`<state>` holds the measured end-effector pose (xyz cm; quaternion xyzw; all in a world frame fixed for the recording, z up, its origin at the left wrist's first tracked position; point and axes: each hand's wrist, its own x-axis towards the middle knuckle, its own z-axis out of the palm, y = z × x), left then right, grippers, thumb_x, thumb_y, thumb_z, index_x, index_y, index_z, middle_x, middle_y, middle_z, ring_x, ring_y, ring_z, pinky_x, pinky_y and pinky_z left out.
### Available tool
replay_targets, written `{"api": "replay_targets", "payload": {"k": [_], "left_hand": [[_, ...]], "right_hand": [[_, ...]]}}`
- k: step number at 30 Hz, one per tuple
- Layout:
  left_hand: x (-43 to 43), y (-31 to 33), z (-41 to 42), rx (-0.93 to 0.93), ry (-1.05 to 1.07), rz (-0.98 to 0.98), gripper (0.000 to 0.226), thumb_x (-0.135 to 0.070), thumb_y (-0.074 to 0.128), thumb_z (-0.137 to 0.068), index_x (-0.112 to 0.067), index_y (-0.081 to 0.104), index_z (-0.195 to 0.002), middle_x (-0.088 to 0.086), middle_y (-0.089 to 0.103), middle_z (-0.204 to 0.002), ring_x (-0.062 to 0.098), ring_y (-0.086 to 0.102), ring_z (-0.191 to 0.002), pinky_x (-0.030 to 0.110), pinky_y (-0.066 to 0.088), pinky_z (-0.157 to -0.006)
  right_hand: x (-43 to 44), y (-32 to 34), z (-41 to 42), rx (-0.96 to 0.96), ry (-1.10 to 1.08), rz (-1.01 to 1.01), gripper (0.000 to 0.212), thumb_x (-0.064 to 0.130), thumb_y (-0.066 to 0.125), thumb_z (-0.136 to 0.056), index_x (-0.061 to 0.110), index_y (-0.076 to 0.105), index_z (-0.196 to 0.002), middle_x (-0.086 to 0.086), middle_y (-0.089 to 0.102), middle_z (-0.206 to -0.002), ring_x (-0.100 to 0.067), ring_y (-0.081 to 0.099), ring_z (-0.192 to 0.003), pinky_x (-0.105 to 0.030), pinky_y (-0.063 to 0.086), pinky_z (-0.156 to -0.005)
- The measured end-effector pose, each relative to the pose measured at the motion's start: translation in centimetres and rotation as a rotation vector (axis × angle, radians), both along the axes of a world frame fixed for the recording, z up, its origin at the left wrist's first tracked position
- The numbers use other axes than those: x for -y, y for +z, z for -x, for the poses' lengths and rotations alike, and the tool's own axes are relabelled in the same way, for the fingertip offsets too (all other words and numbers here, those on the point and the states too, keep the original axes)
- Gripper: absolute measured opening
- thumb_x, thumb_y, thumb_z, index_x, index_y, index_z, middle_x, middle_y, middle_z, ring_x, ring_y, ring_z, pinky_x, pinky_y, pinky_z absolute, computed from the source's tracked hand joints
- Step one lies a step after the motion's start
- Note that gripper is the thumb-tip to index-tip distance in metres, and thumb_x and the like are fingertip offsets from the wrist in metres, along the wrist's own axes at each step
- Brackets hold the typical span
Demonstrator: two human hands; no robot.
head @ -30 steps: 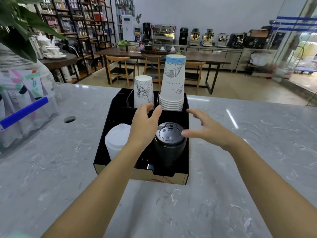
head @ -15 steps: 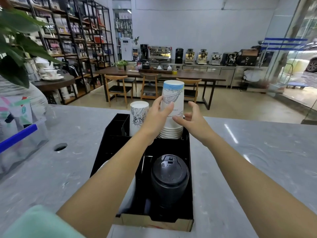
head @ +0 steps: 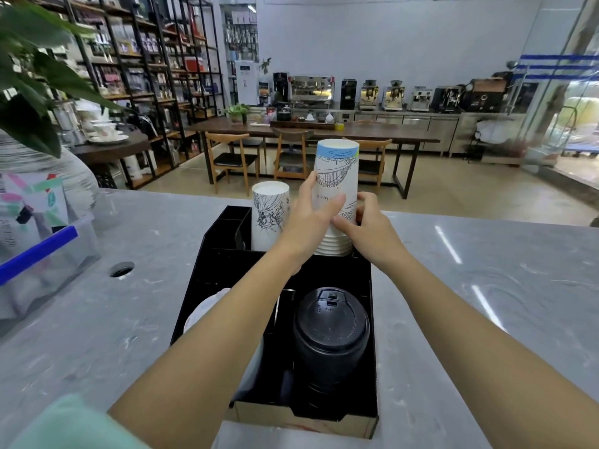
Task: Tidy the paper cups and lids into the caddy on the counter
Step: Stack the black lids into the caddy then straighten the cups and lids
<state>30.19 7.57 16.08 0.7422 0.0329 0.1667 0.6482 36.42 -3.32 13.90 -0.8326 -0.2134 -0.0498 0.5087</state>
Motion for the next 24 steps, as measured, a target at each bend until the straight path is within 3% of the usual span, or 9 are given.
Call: {"api": "replay_targets", "payload": {"k": [3,6,9,11,13,16,20,24], "left_hand": [[-0.3,0.2,0.2,-0.015,-0.034,-0.004,0.07,-0.042,0.056,-0.087,-0.034,0.022,-0.147,0.0,0.046,-0.143,0.021,0.047,-0.129,0.049,0.035,-0.11],[-0.3,0.5,0.7,-0.014,-0.009,-0.072,0.062,-0.036,0.058,-0.087,-0.022,0.036,-0.143,-0.002,0.054,-0.133,0.018,0.051,-0.125,0.037,0.039,-0.107],[-0.5,1.0,2.0,0.12,0.29,-0.365,0.027,-0.023,0.054,-0.091,-0.01,0.062,-0.114,0.0,0.063,-0.111,0.014,0.057,-0.106,0.022,0.044,-0.085],[-1.4,1.2,2.6,0.293,0.494,-0.433,0.015,-0.015,0.054,-0.089,-0.008,0.065,-0.096,0.001,0.062,-0.097,0.014,0.057,-0.092,0.023,0.045,-0.074],[-2.8,1.3,2.4,0.358,0.625,-0.436,0.015,-0.011,0.056,-0.086,-0.008,0.061,-0.1,0.005,0.056,-0.105,0.019,0.053,-0.1,0.025,0.042,-0.079],[-5.1,1.0,1.5,0.227,0.63,-0.36,0.039,-0.018,0.061,-0.085,-0.01,0.047,-0.121,0.009,0.045,-0.126,0.02,0.045,-0.115,0.023,0.035,-0.086],[-7.0,-0.1,0.8,0.066,0.391,-0.135,0.056,-0.034,0.055,-0.091,-0.013,0.034,-0.138,0.008,0.047,-0.136,0.018,0.047,-0.12,0.031,0.04,-0.097],[-7.4,-0.5,0.9,0.033,0.35,-0.082,0.056,-0.038,0.051,-0.093,-0.013,0.035,-0.14,0.009,0.046,-0.139,0.02,0.047,-0.125,0.036,0.039,-0.104]], "right_hand": [[0.1,0.0,0.1,-0.032,0.027,-0.022,0.059,0.036,0.063,-0.085,0.017,0.033,-0.133,0.0,0.058,-0.124,-0.015,0.056,-0.108,-0.03,0.043,-0.088],[0.4,-0.1,0.3,-0.017,-0.016,-0.006,0.069,0.039,0.063,-0.083,0.015,0.029,-0.137,-0.005,0.051,-0.134,-0.019,0.05,-0.118,-0.041,0.04,-0.102],[0.6,-0.4,0.8,0.187,-0.17,-0.042,0.057,0.035,0.064,-0.084,0.01,0.039,-0.129,-0.002,0.051,-0.117,-0.02,0.049,-0.109,-0.048,0.038,-0.101],[0.7,-0.2,1.4,0.263,-0.207,-0.111,0.041,0.03,0.063,-0.085,0.011,0.045,-0.116,0.0,0.05,-0.1,-0.021,0.051,-0.093,-0.046,0.043,-0.091],[0.9,-0.2,2.1,0.325,-0.21,-0.137,0.025,0.025,0.061,-0.087,0.011,0.048,-0.104,0.0,0.05,-0.086,-0.021,0.05,-0.079,-0.042,0.045,-0.078],[0.8,-0.2,3.2,0.427,-0.134,-0.086,0.009,0.015,0.059,-0.088,0.009,0.052,-0.088,0.001,0.052,-0.069,-0.022,0.051,-0.064,-0.04,0.045,-0.064],[-1.0,0.4,4.4,0.337,0.131,0.102,0.012,0.014,0.059,-0.087,0.008,0.06,-0.097,0.005,0.056,-0.068,-0.021,0.055,-0.067,-0.037,0.047,-0.072],[-2.8,1.0,4.9,0.275,0.191,0.051,0.019,0.016,0.06,-0.087,0.007,0.062,-0.104,0.001,0.061,-0.081,-0.019,0.06,-0.08,-0.022,0.045,-0.074]]}}
